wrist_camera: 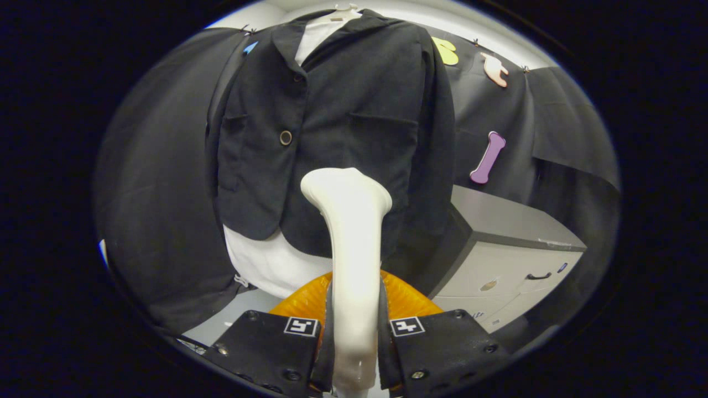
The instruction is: Iron the clothes twice with a garment steamer, once on the left side and once on the right side.
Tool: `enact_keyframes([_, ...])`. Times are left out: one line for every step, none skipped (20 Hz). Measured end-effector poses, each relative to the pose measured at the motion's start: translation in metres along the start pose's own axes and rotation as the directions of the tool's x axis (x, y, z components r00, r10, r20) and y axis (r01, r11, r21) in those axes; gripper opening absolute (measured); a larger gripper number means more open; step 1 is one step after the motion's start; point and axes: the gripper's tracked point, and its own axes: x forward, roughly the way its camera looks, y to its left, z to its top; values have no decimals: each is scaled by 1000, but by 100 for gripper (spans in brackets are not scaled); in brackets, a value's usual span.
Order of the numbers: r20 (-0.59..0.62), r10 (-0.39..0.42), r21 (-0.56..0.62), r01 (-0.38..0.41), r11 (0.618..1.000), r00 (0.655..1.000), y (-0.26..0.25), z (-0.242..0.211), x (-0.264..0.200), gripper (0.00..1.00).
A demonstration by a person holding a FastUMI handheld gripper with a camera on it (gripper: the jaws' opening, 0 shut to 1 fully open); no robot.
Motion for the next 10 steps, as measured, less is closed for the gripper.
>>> enact_keyframes([-13, 0, 2, 0, 1000, 1000, 0, -6, 2, 34])
enact_keyframes([-25, -2, 1, 3, 1000, 1000, -1, -13, 2, 34])
enact_keyframes([-37, -6, -1, 6, 1000, 999, -1, -18, 3, 34])
enact_keyframes([-51, -9, -6, 8, 1000, 999, -1, -25, 5, 34])
enact_keyframes([-69, -9, -10, 8, 1000, 998, 1, -32, 7, 34])
enact_keyframes([-92, -10, -15, 8, 1000, 996, 3, -42, 8, 34])
enact_keyframes([-112, -11, -17, 9, 1000, 994, 4, -51, 9, 34])
enact_keyframes([-131, -11, -19, 9, 1000, 991, 5, -60, 9, 34])
enact_keyframes([-147, -10, -20, 7, 1000, 989, 8, -66, 9, 34])
enact_keyframes([-161, -7, -22, 4, 1000, 987, 10, -72, 8, 34])
